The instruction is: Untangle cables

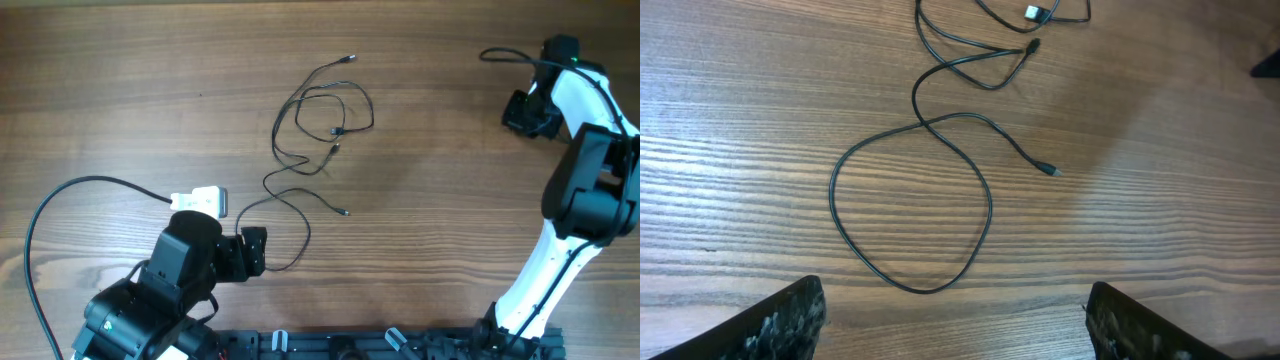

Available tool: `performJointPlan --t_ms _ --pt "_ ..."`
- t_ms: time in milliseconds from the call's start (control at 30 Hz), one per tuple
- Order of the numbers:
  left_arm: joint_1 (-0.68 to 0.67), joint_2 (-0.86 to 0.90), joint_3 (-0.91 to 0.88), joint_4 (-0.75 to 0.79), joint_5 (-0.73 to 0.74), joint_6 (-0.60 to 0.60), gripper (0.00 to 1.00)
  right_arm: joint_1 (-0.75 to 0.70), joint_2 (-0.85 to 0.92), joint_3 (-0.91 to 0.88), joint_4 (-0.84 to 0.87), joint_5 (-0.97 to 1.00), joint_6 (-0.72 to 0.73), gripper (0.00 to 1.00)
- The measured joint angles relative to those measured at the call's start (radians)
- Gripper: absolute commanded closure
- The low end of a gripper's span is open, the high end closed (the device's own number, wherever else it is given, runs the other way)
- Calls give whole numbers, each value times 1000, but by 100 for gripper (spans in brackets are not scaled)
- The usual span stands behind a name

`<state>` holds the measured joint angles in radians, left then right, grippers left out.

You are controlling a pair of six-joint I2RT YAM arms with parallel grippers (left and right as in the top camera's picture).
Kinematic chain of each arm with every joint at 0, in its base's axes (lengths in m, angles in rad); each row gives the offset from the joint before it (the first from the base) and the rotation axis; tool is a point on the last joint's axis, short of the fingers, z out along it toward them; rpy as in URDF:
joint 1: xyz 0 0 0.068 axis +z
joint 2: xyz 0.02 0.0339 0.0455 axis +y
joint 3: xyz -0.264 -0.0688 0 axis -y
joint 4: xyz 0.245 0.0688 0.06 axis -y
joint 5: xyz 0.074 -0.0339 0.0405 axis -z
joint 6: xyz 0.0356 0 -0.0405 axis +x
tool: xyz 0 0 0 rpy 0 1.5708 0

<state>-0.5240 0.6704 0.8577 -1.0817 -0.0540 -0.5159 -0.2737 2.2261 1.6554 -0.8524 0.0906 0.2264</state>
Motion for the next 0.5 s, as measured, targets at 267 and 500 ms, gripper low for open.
performJointPlan --t_ms 267,500 --pt "0 0 0 -3 3 0 14 -212 -33 -98 227 60 0 96" --pt "0 0 0 -2 9 0 14 -510 -39 -124 301 2 27 96"
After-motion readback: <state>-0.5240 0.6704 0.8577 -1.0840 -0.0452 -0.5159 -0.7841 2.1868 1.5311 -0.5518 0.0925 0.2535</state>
